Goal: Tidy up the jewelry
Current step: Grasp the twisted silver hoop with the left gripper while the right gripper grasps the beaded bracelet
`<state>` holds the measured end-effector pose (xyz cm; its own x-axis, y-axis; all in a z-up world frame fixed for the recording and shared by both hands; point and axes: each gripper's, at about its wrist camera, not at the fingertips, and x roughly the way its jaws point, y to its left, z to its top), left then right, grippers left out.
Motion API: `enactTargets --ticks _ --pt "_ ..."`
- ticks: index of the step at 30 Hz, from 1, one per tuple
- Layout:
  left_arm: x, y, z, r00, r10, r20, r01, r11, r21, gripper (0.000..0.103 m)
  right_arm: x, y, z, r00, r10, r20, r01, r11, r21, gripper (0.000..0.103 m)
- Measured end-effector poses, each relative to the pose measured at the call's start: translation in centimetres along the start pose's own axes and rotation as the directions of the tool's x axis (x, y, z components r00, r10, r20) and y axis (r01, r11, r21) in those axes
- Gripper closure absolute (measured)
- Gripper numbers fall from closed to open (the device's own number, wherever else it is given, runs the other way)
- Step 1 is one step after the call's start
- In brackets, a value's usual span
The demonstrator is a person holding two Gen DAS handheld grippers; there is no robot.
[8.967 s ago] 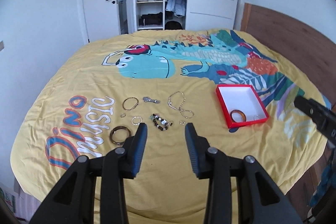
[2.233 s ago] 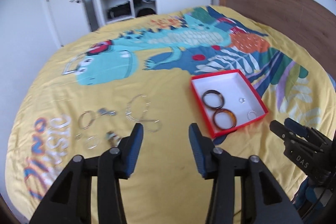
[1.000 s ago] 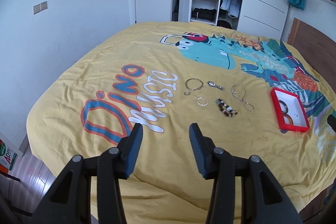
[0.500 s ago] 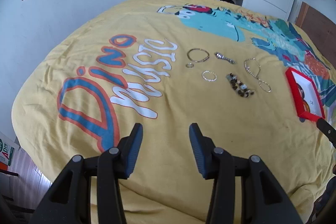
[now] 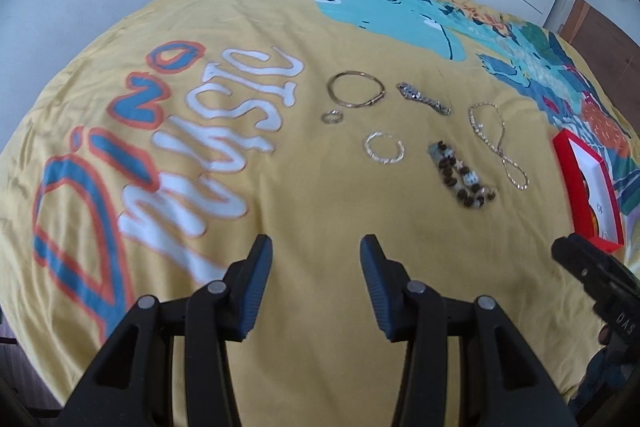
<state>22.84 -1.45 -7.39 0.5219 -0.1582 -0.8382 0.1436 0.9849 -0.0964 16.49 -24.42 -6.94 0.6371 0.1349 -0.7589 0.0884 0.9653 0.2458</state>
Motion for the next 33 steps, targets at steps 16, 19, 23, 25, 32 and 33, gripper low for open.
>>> enactTargets --ticks 16,19,23,25,32,33 --pt "9.2 -2.3 6.4 0.990 -0.121 -0.067 0.122 0.992 0.013 0.060 8.8 1.5 4.4 0.996 0.078 -0.052 -0.085 0.988 -0.131 0.040" --pt "11.1 -2.4 6.5 0.989 -0.112 -0.097 0.113 0.994 0.010 0.060 10.2 1.8 4.5 0.994 0.081 -0.068 -0.090 0.985 -0.145 0.040" --pt "12.0 -2.5 6.3 0.990 -0.101 -0.096 0.103 0.994 0.019 0.062 11.9 2.1 4.5 0.994 0.077 -0.083 -0.090 0.982 -0.167 0.040" --pt "12.2 -2.9 6.2 0.993 -0.081 -0.090 0.086 0.995 0.049 0.062 12.6 2.2 4.5 0.994 0.067 -0.086 -0.082 0.981 -0.178 0.040" --pt "12.2 -3.3 6.0 0.995 -0.077 -0.069 0.082 0.994 0.069 0.084 13.1 2.4 4.2 0.995 0.054 -0.078 -0.068 0.979 -0.192 0.063" --pt "12.1 -3.6 5.9 0.995 -0.073 -0.067 0.078 0.994 0.080 0.090 13.0 2.3 4.1 0.995 0.057 -0.080 -0.071 0.980 -0.187 0.070"
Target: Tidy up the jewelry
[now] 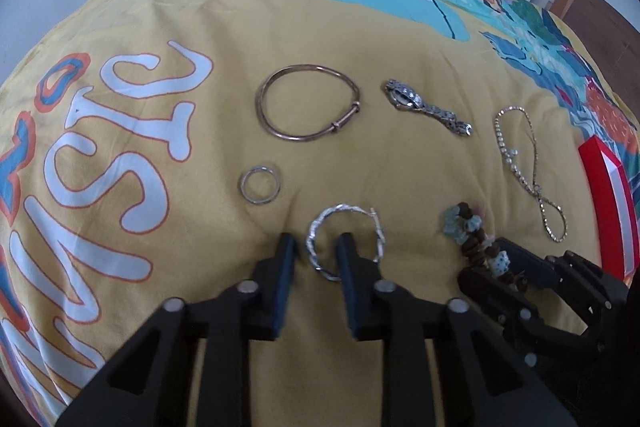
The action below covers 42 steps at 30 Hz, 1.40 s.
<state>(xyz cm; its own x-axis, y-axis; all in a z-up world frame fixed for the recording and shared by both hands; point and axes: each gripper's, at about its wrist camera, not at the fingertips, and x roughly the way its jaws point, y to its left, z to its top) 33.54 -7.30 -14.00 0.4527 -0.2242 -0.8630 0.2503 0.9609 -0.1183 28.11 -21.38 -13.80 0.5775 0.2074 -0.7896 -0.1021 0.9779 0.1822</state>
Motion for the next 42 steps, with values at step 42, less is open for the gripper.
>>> enactTargets --ticks 42 --pt "-26.9 -1.8 -6.8 0.964 -0.004 0.267 0.007 1.000 -0.011 0.098 -28.8 4.2 -5.3 0.947 -0.087 0.309 0.064 0.994 0.085 0.093"
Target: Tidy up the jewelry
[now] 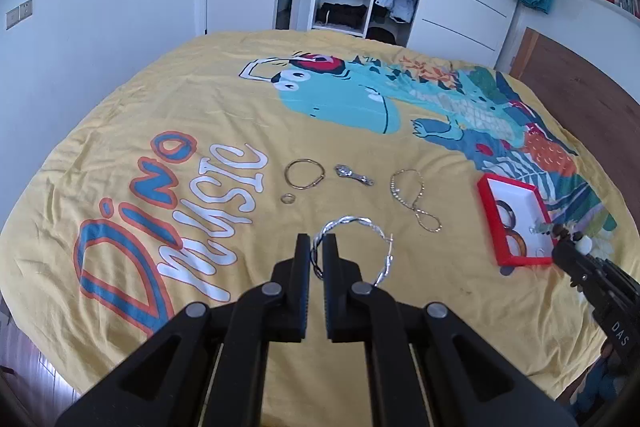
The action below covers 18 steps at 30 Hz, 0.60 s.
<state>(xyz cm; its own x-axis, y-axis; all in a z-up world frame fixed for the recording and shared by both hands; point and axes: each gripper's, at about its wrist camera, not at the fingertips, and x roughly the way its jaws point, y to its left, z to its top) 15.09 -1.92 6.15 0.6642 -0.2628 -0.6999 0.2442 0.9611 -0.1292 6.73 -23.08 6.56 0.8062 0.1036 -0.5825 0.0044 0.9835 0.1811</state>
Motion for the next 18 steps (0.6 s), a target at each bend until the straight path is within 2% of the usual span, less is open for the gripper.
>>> enactTargets --ticks 9,18 --pt "-1.1 -4.2 0.1 0.999 -0.038 0.001 0.038 0.998 0.052 0.098 -3.7 -5.2 -0.5 0.996 -0.062 0.059 0.059 0.997 0.052 0.093" --pt "2.3 -10.7 1.0 0.994 -0.097 -0.052 0.102 0.989 0.109 0.098 -4.9 -13.0 -0.4 0.985 -0.159 0.058 0.151 0.980 0.128 0.093"
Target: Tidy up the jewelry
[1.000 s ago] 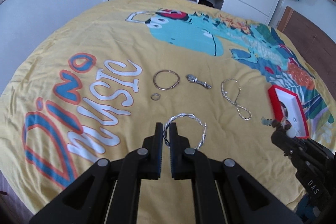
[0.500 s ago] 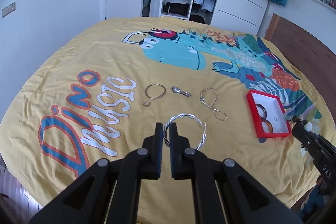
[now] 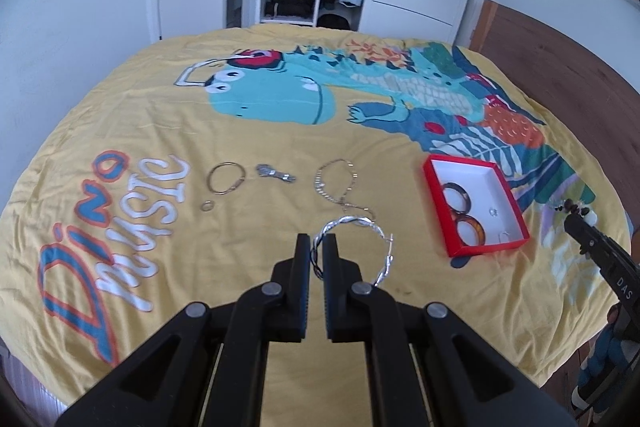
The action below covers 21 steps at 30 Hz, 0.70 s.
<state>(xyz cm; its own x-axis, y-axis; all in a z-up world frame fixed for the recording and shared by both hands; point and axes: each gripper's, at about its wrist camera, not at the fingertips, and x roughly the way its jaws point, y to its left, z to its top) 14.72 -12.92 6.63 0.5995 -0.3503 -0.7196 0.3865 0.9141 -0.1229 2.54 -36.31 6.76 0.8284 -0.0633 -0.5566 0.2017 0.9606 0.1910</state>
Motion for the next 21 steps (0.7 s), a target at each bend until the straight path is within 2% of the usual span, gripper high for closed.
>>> enactTargets --ticks 9,15,21 --pt "6.0 -6.7 2.5 0.995 -0.089 -0.051 0.091 0.995 0.040 0.098 2.3 -7.2 0.6 0.995 -0.093 -0.046 0.095 0.994 0.044 0.093" --pt "11.4 -11.9 4.1 0.985 -0.145 -0.097 0.153 0.985 0.079 0.098 5.9 -11.4 0.8 0.988 -0.128 -0.089 0.134 0.989 0.063 0.093" --pt "17.0 -18.2 4.2 0.969 -0.191 -0.157 0.215 0.965 0.153 0.098 10.6 -15.0 0.4 0.979 -0.146 -0.141 0.157 0.985 0.072 0.093"
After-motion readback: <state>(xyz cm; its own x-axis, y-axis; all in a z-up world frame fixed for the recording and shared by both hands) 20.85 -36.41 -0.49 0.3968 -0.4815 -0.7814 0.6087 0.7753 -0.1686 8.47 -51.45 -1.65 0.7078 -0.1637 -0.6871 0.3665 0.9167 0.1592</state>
